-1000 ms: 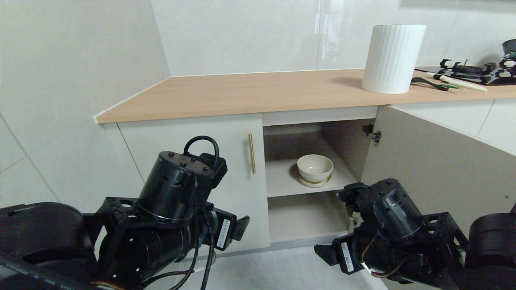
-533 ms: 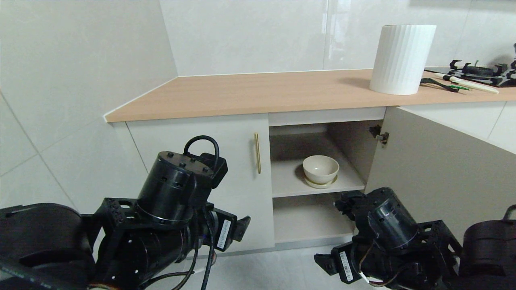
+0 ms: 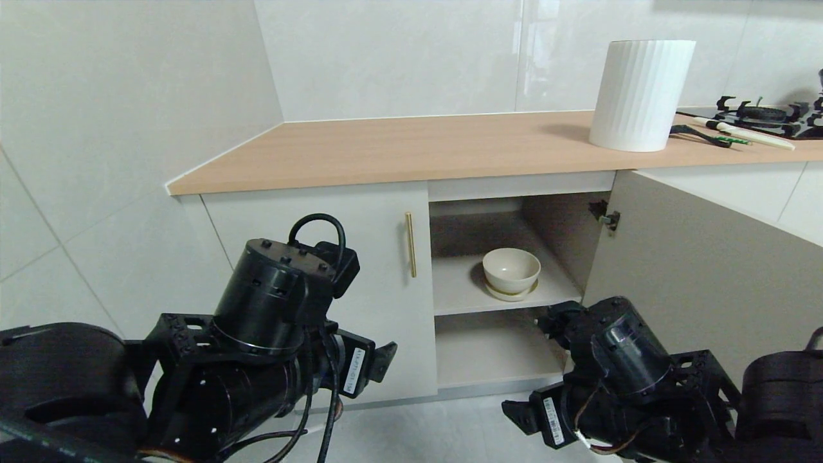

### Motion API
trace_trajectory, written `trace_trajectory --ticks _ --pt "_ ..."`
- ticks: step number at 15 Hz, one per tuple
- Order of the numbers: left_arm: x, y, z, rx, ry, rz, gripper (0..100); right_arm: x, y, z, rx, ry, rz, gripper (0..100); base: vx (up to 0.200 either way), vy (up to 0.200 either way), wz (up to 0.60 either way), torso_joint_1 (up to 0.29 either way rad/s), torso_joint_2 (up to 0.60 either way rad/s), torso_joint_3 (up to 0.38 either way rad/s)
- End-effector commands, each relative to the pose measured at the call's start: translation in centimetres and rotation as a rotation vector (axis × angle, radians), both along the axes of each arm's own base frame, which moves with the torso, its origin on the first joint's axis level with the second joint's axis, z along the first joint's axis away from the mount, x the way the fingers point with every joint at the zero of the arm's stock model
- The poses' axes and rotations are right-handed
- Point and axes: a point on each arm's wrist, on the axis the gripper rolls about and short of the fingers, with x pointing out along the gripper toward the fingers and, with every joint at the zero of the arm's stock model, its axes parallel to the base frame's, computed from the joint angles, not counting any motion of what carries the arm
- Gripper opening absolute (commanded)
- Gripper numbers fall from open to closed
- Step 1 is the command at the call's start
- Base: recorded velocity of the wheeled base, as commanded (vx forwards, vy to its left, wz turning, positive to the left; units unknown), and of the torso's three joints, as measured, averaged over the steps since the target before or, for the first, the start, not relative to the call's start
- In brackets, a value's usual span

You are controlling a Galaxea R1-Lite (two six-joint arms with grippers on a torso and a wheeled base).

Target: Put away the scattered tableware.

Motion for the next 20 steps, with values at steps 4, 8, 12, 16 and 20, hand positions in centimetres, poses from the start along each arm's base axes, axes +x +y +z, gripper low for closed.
trace_trajectory --ticks 4,8,12,16,20 --pt "0.01 -0.01 -0.05 0.002 0.001 0.001 100 -0.05 -0.13 -0.13 -0.005 0.003 -0.001 100 0.000 -0.200 0.00 0.008 0.00 0.000" --pt "-0.06 0.05 -0.13 0.004 0.003 -0.001 100 -0.07 -0.15 -0.16 -0.007 0.004 -0.002 100 0.000 -0.150 0.00 -0.001 0.00 -0.001" --pt "-0.02 0.02 -0.13 0.004 0.003 -0.001 100 -0.05 -0.13 -0.25 -0.010 0.005 -0.001 100 0.000 0.000 0.15 0.002 0.00 0.001" --pt "-0.04 0.03 -0.09 0.003 0.002 -0.001 100 -0.09 -0.12 -0.28 -0.012 0.006 -0.001 100 0.000 0.000 0.30 0.000 0.00 0.001" --pt "-0.02 0.02 -0.13 0.004 0.003 -0.001 100 -0.20 -0.22 -0.40 -0.015 0.009 0.000 100 0.000 0.000 0.00 0.000 0.00 0.000"
